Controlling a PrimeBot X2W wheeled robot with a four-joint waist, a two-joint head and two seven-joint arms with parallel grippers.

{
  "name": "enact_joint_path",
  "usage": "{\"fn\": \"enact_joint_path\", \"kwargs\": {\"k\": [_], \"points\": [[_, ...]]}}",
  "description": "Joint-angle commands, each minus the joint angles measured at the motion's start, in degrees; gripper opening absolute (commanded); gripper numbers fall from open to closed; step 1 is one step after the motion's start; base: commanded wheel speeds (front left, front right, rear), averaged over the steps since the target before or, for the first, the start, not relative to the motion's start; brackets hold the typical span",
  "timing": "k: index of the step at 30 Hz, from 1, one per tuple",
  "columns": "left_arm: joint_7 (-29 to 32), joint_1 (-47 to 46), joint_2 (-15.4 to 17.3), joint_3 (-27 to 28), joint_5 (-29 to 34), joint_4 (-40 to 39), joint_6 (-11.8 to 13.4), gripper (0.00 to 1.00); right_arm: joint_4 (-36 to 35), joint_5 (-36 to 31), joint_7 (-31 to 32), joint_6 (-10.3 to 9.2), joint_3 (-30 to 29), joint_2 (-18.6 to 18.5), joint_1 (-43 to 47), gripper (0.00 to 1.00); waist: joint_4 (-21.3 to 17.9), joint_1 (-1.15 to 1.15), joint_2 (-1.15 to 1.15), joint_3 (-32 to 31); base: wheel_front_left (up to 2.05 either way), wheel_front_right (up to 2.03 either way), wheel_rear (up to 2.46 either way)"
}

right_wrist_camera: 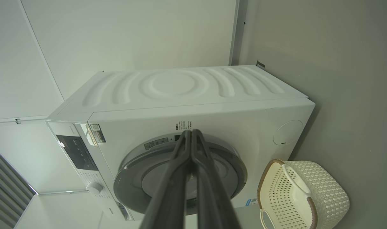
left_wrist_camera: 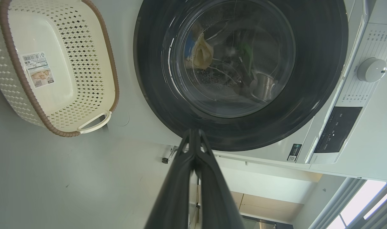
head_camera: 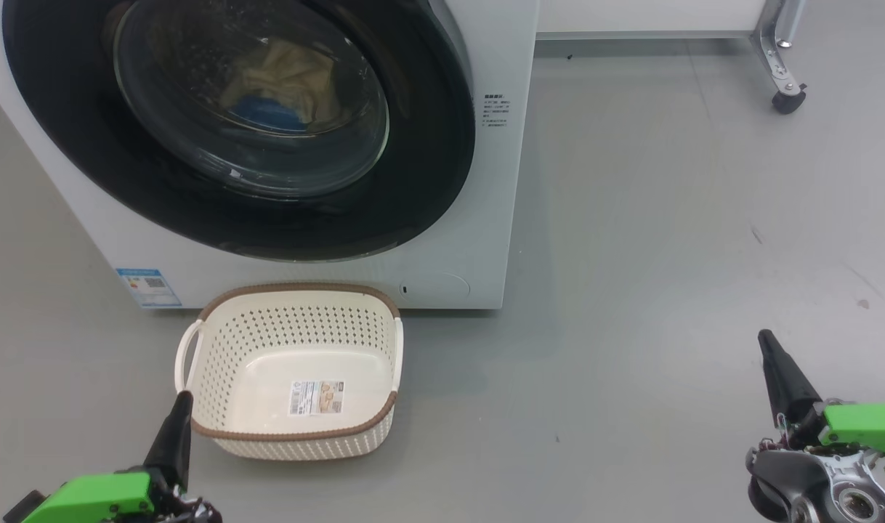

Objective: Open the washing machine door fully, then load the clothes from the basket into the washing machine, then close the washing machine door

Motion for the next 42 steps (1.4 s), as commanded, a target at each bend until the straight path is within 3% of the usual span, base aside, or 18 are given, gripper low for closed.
{"fn": "enact_joint_path", "kwargs": {"k": [1, 42], "points": [[0.31, -2.89, 0.45, 2.18, 0.49, -1.60, -0.41, 0.00, -1.79, -0.65, 0.38, 0.01, 0.91, -0.39, -3.17, 0.00, 0.00, 0.00, 0.00, 0.00, 0.00, 0.00, 0.00], [0.39, -2.90, 0.38, 2.28, 0.57, -1.60, -0.41, 0.00, -1.78, -0.84, 0.56, 0.01, 0.68, -0.23, -3.19, 0.00, 0.00, 0.00, 0.00, 0.00, 0.00, 0.00, 0.00]]}}
